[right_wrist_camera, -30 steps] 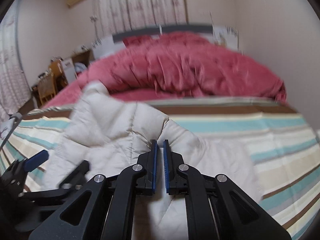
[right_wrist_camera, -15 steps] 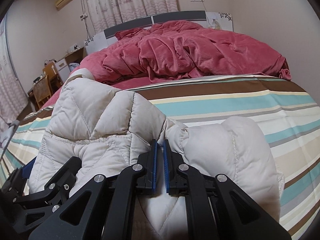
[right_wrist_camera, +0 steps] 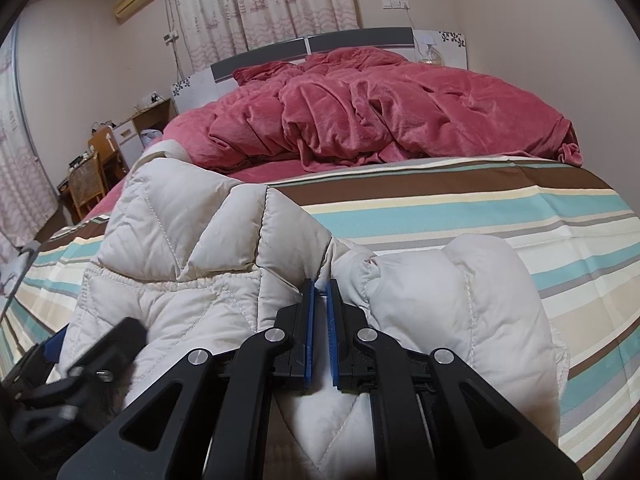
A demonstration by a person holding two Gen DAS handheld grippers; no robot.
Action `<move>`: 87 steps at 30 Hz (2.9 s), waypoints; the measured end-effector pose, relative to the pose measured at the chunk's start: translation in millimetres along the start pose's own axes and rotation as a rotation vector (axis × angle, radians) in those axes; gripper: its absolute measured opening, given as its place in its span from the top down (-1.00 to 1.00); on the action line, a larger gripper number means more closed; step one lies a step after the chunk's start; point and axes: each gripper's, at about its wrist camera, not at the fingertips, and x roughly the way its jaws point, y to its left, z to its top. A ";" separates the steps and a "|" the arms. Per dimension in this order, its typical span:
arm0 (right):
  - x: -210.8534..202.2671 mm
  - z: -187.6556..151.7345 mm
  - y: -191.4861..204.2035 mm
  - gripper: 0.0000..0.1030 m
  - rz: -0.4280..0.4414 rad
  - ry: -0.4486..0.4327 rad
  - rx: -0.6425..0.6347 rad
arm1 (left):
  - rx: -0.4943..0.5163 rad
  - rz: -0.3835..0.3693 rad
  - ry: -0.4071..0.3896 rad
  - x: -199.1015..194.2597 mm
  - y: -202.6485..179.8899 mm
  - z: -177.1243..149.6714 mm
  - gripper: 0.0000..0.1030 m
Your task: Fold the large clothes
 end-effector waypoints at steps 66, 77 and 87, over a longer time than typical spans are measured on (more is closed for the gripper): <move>-46.7 -53.8 -100.2 -0.51 0.265 0.306 0.357 | 0.110 -0.354 0.356 -9.0 30.4 -15.1 -0.95; -37.9 -52.8 -103.3 -0.49 0.319 0.334 0.382 | 0.141 -0.347 0.349 -9.0 30.5 -14.2 -0.80; -51.6 -54.4 -100.1 0.20 0.442 0.246 0.356 | 0.308 -0.318 0.206 -51.8 9.1 -10.5 0.01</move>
